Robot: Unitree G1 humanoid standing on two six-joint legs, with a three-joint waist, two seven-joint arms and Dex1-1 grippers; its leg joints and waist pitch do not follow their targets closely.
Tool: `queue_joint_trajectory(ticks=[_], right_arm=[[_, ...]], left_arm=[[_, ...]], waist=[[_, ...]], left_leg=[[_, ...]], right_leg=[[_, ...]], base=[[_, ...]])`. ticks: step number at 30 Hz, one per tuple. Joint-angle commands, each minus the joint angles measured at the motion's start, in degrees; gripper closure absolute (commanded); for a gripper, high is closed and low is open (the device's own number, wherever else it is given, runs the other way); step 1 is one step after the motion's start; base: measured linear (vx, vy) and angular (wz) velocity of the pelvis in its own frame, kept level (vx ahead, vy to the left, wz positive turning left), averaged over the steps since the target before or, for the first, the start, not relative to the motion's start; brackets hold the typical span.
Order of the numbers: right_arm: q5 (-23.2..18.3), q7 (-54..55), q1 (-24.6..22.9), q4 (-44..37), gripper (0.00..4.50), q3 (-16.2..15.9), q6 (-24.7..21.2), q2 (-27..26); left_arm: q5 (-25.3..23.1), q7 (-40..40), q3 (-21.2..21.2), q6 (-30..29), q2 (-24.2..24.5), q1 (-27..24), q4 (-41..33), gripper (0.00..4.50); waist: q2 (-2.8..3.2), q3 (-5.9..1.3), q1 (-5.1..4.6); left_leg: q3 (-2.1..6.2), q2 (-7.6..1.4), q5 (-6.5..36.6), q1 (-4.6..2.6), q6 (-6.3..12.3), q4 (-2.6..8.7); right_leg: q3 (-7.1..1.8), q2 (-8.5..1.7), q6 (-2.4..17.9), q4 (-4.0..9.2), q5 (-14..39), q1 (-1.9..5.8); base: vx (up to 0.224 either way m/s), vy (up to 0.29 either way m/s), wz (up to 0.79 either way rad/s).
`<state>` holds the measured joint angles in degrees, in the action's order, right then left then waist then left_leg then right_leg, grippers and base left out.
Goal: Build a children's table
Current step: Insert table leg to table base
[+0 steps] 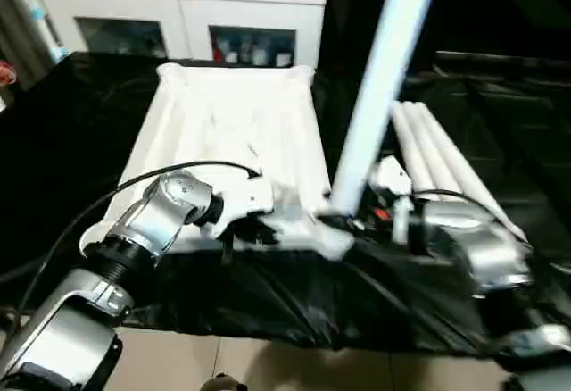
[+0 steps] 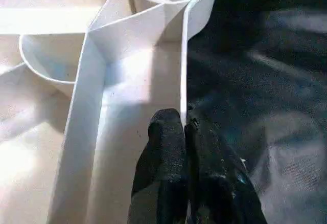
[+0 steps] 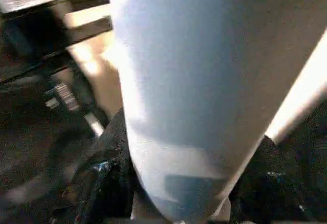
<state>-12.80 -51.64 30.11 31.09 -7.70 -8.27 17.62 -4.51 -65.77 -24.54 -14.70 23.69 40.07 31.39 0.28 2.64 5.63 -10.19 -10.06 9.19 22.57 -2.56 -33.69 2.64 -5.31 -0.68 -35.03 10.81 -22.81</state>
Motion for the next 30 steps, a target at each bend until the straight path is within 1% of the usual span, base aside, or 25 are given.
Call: queue_joint_trajectory(ticks=[1, 2, 3, 4, 5, 6, 7, 8, 9, 10, 11, 12, 13, 15, 16, 17, 18, 19, 20, 22, 23, 26, 27, 28, 30], right_arm=[[3.22, 5.04, -1.28, 6.36, 2.60, 0.28, -2.59, 0.14], [3.29, 8.65, 0.32, 9.03, 2.60, 1.26, -2.71, -0.93], [3.30, 11.20, 1.44, 10.91, 2.60, 1.95, -2.81, -1.72], [3.30, 15.32, 3.47, 14.30, 2.60, 2.98, -3.25, -3.11], [3.30, 19.00, 5.35, 17.45, 2.60, 3.90, -3.69, -4.39], [3.51, 20.67, 6.28, 18.96, 2.60, 4.04, -3.75, -5.09], [3.97, 21.78, 7.08, 20.24, 2.60, 3.83, -3.59, -5.70], [4.37, 22.52, 7.71, 21.15, 2.60, 3.50, -3.60, -6.29], [4.63, 23.01, 8.15, 21.88, 2.60, 3.41, -3.52, -6.68], [4.68, 23.98, 8.96, 23.03, 2.60, 3.56, -3.84, -7.49], [4.65, 24.93, 9.82, 24.08, 2.60, 3.71, -4.15, -8.38], [4.73, 25.37, 10.28, 24.57, 2.60, 3.63, -4.17, -8.88], [4.76, 25.40, 10.44, 24.76, 2.60, 3.54, -4.25, -9.03], [5.36, 25.50, 11.54, 26.29, 2.60, 2.88, -3.98, -9.72], [5.77, 25.35, 12.17, 27.30, 2.60, 2.63, -3.60, -10.05], [6.19, 25.06, 12.74, 28.10, 2.60, 2.37, -3.24, -10.40], [6.30, 24.82, 13.18, 28.63, 2.60, 2.43, -3.00, -10.72], [6.38, 24.58, 13.49, 28.95, 2.60, 2.46, -2.75, -10.94], [6.40, 24.54, 13.53, 29.00, 2.60, 2.47, -2.70, -10.98], [6.85, 24.22, 13.98, 29.61, 2.60, 2.59, -2.04, -11.31], [7.04, 23.87, 14.10, 29.67, 2.60, 2.65, -1.64, -11.54], [7.61, 24.90, 14.51, 30.14, 2.60, 2.64, -1.73, -11.76], [7.74, 24.77, 14.79, 30.60, 2.60, 2.95, -0.26, -11.92], [7.41, 24.79, 14.98, 30.67, 2.60, 3.54, 0.81, -12.03], [6.61, 24.47, 15.30, 30.59, 2.60, 4.58, 2.24, -12.22]], left_arm=[[0.90, 1.34, 2.90, -0.72, -0.28, 2.21, -2.76, 4.50], [0.89, 3.36, 3.55, -2.74, -1.13, 2.02, -3.95, 4.50], [0.86, 4.97, 4.04, -4.36, -1.82, 1.81, -4.99, 4.50], [0.09, 8.60, 4.66, -7.33, -3.43, 1.40, -6.97, 4.50], [-0.82, 12.18, 5.16, -10.15, -5.02, 1.00, -8.88, 4.50], [-1.47, 14.52, 5.44, -12.24, -6.29, 0.63, -10.26, 4.50], [-2.02, 16.69, 5.60, -14.33, -7.59, 0.27, -11.56, 4.50], [-2.56, 18.67, 5.62, -15.79, -9.04, -0.19, -12.82, 4.50], [-2.82, 19.82, 5.60, -16.65, -9.82, -0.43, -13.54, 4.50], [-3.32, 21.25, 5.21, -17.87, -11.10, -0.97, -14.84, 4.50], [-3.79, 22.41, 4.62, -18.84, -12.24, -1.46, -15.98, 4.50], [-4.06, 23.10, 4.29, -19.31, -12.82, -1.70, -16.54, 4.50], [-4.13, 23.21, 4.13, -19.29, -12.91, -1.75, -16.60, 4.50], [-4.44, 23.74, 3.54, -19.67, -13.06, -1.88, -16.62, 4.50], [-4.58, 23.98, 3.31, -20.25, -13.06, -1.99, -16.94, 4.50], [-4.62, 24.21, 3.33, -20.92, -13.09, -2.09, -17.19, 4.50], [-4.73, 24.46, 3.35, -21.44, -13.03, -2.20, -17.45, 4.50], [-4.78, 24.75, 3.46, -21.94, -13.00, -2.31, -17.68, 4.50], [-4.79, 24.80, 3.47, -22.02, -13.00, -2.33, -17.72, 4.50], [-4.84, 25.35, 3.54, -22.87, -12.89, -2.56, -18.32, 4.50], [-4.75, 25.55, 3.48, -23.06, -12.79, -2.68, -18.53, 4.50], [-4.57, 25.52, 3.34, -22.75, -12.61, -2.84, -18.59, 4.50], [-4.37, 25.17, 3.18, -22.35, -12.35, -3.13, -18.75, 4.50], [-4.17, 24.86, 3.13, -21.90, -12.23, -3.28, -18.78, 4.50], [-3.90, 24.53, 3.19, -21.46, -12.10, -3.51, -18.88, 4.50]], waist=[[0.27, -2.77, -0.09], [0.31, -2.76, -0.26], [0.27, -2.67, -0.72], [0.27, -2.67, -0.72], [0.13, -2.67, -1.22], [0.23, -2.75, -1.16], [-0.03, -2.72, -1.29], [-0.13, -2.66, -1.41], [-0.12, -2.62, -1.47], [-0.60, -2.77, -1.42], [-0.40, -2.85, -1.52], [-0.66, -2.89, -1.67], [-0.60, -2.95, -1.66], [-0.86, -2.99, -1.61], [-0.91, -3.00, -1.65], [-0.74, -2.99, -1.69], [-0.83, -2.93, -1.67], [-0.75, -2.94, -1.74], [-0.97, -2.97, -1.81], [-0.78, -2.92, -1.85], [-1.04, -2.87, -1.96], [-0.91, -2.80, -2.06], [-0.82, -2.75, -2.14], [-0.83, -2.75, -2.14], [-0.94, -2.72, -2.32]], left_leg=[[1.97, -2.93, 27.71, -1.70, -3.82, 5.45], [2.04, -2.90, 28.72, -1.81, -3.91, 5.44], [2.15, -2.84, 29.32, -1.74, -4.08, 5.46], [2.15, -2.84, 29.32, -1.74, -4.08, 5.46], [2.37, -2.77, 29.10, -1.45, -4.57, 5.48], [2.40, -2.83, 28.98, -1.56, -4.67, 5.43], [2.24, -2.88, 28.78, -1.69, -4.55, 5.40], [2.26, -2.85, 28.01, -1.56, -4.27, 5.31], [2.14, -2.76, 27.74, -1.53, -3.93, 5.31], [1.79, -2.74, 27.14, -1.78, -3.23, 5.11], [1.80, -2.67, 25.41, -1.36, -2.65, 5.15], [1.60, -2.63, 24.19, -1.23, -2.04, 5.09], [1.51, -2.59, 23.84, -1.29, -1.83, 5.02], [1.30, -2.49, 22.21, -1.27, -0.87, 4.89], [1.33, -2.50, 21.80, -1.15, -0.78, 4.94], [1.35, -2.58, 21.60, -1.15, -0.85, 4.96], [1.30, -2.57, 21.38, -1.15, -0.76, 4.96], [1.32, -2.66, 21.55, -1.22, -0.92, 5.02], [1.31, -2.64, 21.47, -1.15, -0.91, 5.02], [1.32, -2.71, 21.90, -1.25, -1.02, 5.04], [1.33, -2.64, 22.09, -1.17, -0.94, 5.08], [1.35, -2.62, 22.76, -1.29, -1.02, 5.09], [1.40, -2.61, 23.66, -1.36, -1.23, 5.11], [1.40, -2.63, 24.12, -1.44, -1.35, 5.08], [1.49, -2.64, 24.84, -1.36, -1.49, 5.13]], right_leg=[[-1.72, -3.96, 9.40, 5.62, 28.43, 1.21], [-1.70, -3.91, 8.99, 5.81, 29.10, 1.05], [-1.64, -3.86, 9.16, 5.74, 28.97, 0.98], [-1.64, -3.86, 9.16, 5.74, 28.97, 0.98], [-1.39, -3.95, 9.36, 5.56, 29.60, 1.20], [-1.40, -4.01, 9.22, 5.59, 29.70, 1.15], [-1.48, -3.94, 9.40, 5.72, 29.27, 0.97], [-1.43, -3.90, 9.91, 5.58, 27.91, 1.05], [-1.45, -3.74, 9.80, 5.75, 27.62, 0.98], [-1.59, -3.56, 9.93, 5.89, 26.13, 0.80], [-1.63, -3.55, 10.60, 5.57, 23.66, 1.20], [-1.63, -3.38, 10.80, 5.50, 21.96, 1.25], [-1.64, -3.33, 10.98, 5.42, 21.27, 1.22], [-1.68, -3.26, 11.13, 5.41, 20.12, 1.29], [-1.65, -3.24, 11.19, 5.33, 19.82, 1.42], [-1.63, -3.27, 11.44, 5.24, 19.50, 1.41], [-1.60, -3.23, 11.36, 5.27, 19.35, 1.46], [-1.61, -3.21, 11.51, 5.18, 19.00, 1.42], [-1.57, -3.19, 11.55, 5.16, 18.85, 1.51], [-1.61, -3.22, 11.62, 5.14, 18.81, 1.41], [-1.57, -3.20, 11.48, 5.22, 19.28, 1.51], [-1.60, -3.17, 11.28, 5.30, 20.45, 1.32], [-1.56, -3.19, 11.04, 5.44, 21.54, 1.21], [-1.58, -3.27, 10.93, 5.53, 22.06, 1.08], [-1.60, -3.35, 10.51, 5.65, 23.15, 1.06]], base=[[0.000, 0.000, 0.00], [0.000, 0.000, 0.00], [0.000, 0.000, 0.00], [0.000, 0.000, 0.00], [0.000, 0.000, 0.00], [0.000, 0.000, 0.00], [0.000, 0.000, 0.00], [0.000, 0.000, 0.00], [0.000, 0.000, 0.00], [0.000, 0.000, 0.00], [0.000, 0.000, 0.00], [0.000, 0.000, 0.00], [0.000, 0.000, 0.00], [0.000, 0.000, 0.00], [0.000, 0.000, 0.00], [0.000, 0.000, 0.00], [0.000, 0.000, 0.00], [0.000, 0.000, 0.00], [0.000, 0.000, 0.00], [0.000, 0.000, 0.00], [0.000, 0.000, 0.00], [0.000, 0.000, 0.00], [0.000, 0.000, 0.00], [0.000, 0.000, 0.00], [0.000, 0.000, 0.00]])
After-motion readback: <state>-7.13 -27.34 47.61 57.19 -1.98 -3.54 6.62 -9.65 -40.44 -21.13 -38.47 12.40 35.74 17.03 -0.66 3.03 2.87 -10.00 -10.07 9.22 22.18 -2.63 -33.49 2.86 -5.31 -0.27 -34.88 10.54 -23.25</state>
